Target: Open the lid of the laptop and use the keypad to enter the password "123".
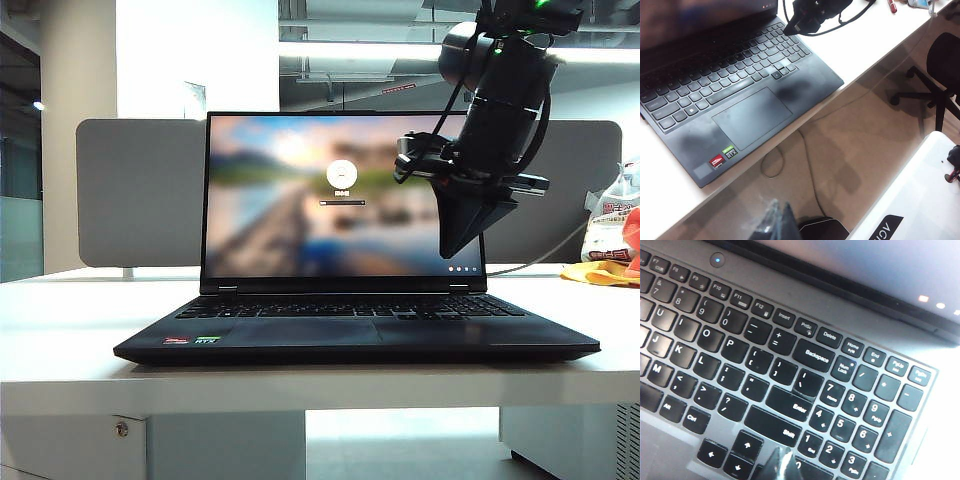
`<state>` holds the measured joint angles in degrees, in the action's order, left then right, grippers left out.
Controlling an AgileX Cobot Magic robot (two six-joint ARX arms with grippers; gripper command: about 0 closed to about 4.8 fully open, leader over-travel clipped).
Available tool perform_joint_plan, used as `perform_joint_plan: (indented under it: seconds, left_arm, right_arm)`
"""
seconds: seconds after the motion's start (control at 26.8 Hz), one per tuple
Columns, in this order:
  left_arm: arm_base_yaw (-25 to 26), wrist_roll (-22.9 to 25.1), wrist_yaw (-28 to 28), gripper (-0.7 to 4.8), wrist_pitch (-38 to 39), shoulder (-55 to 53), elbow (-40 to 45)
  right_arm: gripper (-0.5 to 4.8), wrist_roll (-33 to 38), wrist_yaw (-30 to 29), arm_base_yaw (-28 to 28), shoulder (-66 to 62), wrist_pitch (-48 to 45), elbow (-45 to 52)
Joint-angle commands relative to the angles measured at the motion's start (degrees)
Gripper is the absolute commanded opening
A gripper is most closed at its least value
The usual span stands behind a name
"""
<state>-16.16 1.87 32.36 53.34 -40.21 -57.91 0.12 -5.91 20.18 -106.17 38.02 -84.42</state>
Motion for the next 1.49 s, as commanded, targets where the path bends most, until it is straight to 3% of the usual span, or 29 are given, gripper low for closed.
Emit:
perform_joint_plan:
  seconds: [0.04, 0.89, 1.49]
  left_arm:
    - [-0.07, 0.26, 0.44, -0.06, -0.72, 0.09, -0.22]
    - [-0.07, 0.24, 0.42, -0.06, -0.70, 0.09, -0.24]
    - [-0.07, 0.04, 0.46, -0.06, -0.31, 0.11, -0.24]
  right_arm:
    - [-0.06, -0.15, 0.04, 0.00, -0.11, -0.31, -0.11]
    - [-0.06, -0.17, -1.68, -1.90, -7.19, 1.20, 0.09]
    - [-0.06, -1.62, 1.92, -2.69, -3.72, 2.86, 0.11]
